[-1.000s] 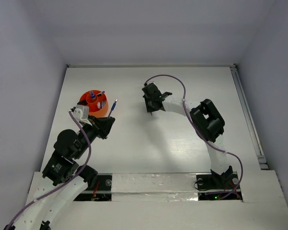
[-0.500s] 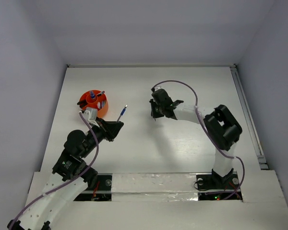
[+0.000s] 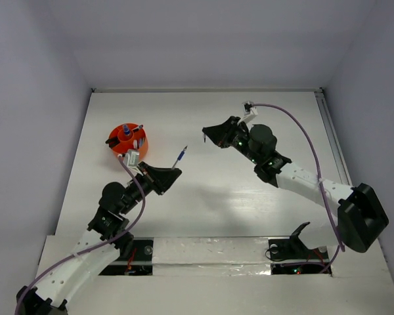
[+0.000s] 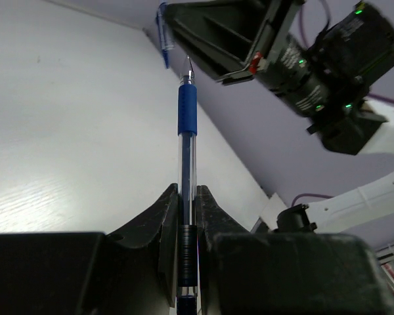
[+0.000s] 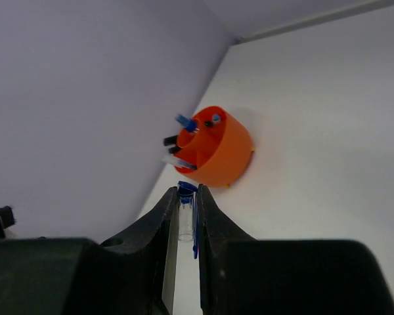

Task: Sort the stationery into containers
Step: Close the pen cap on the pen.

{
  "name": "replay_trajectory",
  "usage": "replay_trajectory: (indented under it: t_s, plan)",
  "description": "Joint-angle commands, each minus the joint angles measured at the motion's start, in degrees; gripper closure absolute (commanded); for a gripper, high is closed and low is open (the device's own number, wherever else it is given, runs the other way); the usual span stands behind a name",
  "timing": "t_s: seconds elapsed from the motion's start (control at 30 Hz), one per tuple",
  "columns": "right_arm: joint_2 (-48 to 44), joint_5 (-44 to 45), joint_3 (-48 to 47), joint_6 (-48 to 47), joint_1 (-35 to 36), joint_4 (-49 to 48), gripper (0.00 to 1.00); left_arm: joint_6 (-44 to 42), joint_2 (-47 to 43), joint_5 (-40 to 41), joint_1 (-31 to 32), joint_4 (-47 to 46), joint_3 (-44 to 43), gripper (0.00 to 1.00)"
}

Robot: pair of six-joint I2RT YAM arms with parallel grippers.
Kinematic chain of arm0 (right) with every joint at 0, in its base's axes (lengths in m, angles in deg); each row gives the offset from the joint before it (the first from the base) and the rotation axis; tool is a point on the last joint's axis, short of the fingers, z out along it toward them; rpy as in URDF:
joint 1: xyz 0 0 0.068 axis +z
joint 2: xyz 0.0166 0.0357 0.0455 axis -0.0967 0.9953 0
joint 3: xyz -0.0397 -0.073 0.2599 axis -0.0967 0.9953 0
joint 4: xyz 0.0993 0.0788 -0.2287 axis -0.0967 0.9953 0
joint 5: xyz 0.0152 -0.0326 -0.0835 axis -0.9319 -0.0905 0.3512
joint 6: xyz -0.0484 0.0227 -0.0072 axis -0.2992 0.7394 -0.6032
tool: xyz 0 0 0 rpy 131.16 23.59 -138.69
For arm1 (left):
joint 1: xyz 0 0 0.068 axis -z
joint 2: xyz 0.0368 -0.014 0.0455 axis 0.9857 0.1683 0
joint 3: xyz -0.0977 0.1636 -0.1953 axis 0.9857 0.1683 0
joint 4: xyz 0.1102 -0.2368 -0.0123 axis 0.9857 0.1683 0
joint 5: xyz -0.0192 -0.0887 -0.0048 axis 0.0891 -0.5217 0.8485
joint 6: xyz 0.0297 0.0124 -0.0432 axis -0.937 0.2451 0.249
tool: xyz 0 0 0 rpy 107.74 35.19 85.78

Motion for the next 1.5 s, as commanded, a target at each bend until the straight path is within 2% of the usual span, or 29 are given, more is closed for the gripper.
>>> replay_trajectory:
  t_s: [0.0,0.13,0.43,0.87,1.47]
  plan:
    - [0.1,-1.1,2.5,10.3,-0.1,-14.7,1.00,2.0,0.1,1.3,2.0,-10.8,0.0,1.00]
    - [0.6,-0.3,4.5,16.1,-0.1,-21.0,1.00,1.9,1.2,3.7,4.3,-13.6,-0.3,1.00]
    - [0.4,-0.1,7.4,22.6,0.4,-32.8,1.00,1.7,5.6,6.6,7.1,-18.2,0.3,1.00]
    - [1.1,0.5,7.9,20.2,3.8,-35.6,1.00,2.3,8.3,7.1,8.1,-22.4,0.1,1.00]
    - [2.3,0.0,5.5,17.2,4.4,-33.9,1.00,1.5,11.0,6.3,8.6,-23.7,-0.5,1.00]
